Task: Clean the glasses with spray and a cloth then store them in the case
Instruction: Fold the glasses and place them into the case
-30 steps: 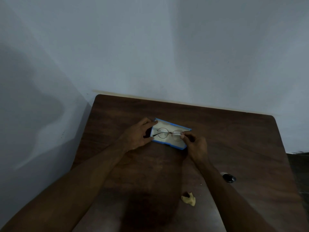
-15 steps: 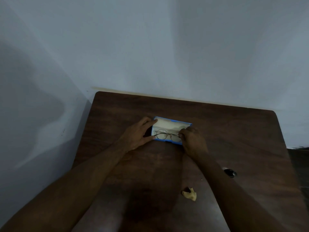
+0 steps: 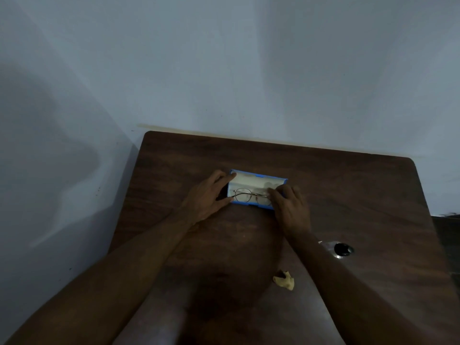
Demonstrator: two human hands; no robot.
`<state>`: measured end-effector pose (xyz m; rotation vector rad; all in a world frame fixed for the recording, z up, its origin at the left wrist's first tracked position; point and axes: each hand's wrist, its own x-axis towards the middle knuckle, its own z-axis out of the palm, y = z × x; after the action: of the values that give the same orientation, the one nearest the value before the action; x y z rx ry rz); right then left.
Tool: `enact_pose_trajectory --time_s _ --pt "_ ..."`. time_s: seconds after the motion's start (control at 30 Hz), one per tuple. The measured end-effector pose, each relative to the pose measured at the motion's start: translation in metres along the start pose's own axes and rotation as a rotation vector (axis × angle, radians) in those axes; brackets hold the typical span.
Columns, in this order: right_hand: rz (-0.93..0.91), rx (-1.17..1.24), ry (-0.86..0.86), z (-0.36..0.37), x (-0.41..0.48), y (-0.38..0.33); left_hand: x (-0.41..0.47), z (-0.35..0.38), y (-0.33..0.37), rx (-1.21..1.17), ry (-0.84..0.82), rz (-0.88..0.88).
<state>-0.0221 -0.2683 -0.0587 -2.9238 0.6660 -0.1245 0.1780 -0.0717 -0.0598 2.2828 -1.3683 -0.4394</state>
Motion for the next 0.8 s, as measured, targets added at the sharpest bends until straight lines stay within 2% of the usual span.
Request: enact_pose_trajectory --time_s 0.27,0.53,0.67,0.8 --pt "0.048 0.135 -0.010 -0.007 -0.005 0.003 -0.008 0.009 0.011 -0.096 0.057 -0.075" --pt "0.168 0.386 0.100 -0.032 -0.066 -0.014 -0.019 0.012 0.017 -0.120 0.115 -0.117" --pt "0.379 0.413 -0.009 -0.038 -0.114 -0.016 -0.031 0.011 0.021 -0.143 0.121 -0.184" --pt "0.454 0.402 -0.197 -0.039 -0.152 -0.018 -0.051 0.016 0.031 -0.210 0.186 -0.305"
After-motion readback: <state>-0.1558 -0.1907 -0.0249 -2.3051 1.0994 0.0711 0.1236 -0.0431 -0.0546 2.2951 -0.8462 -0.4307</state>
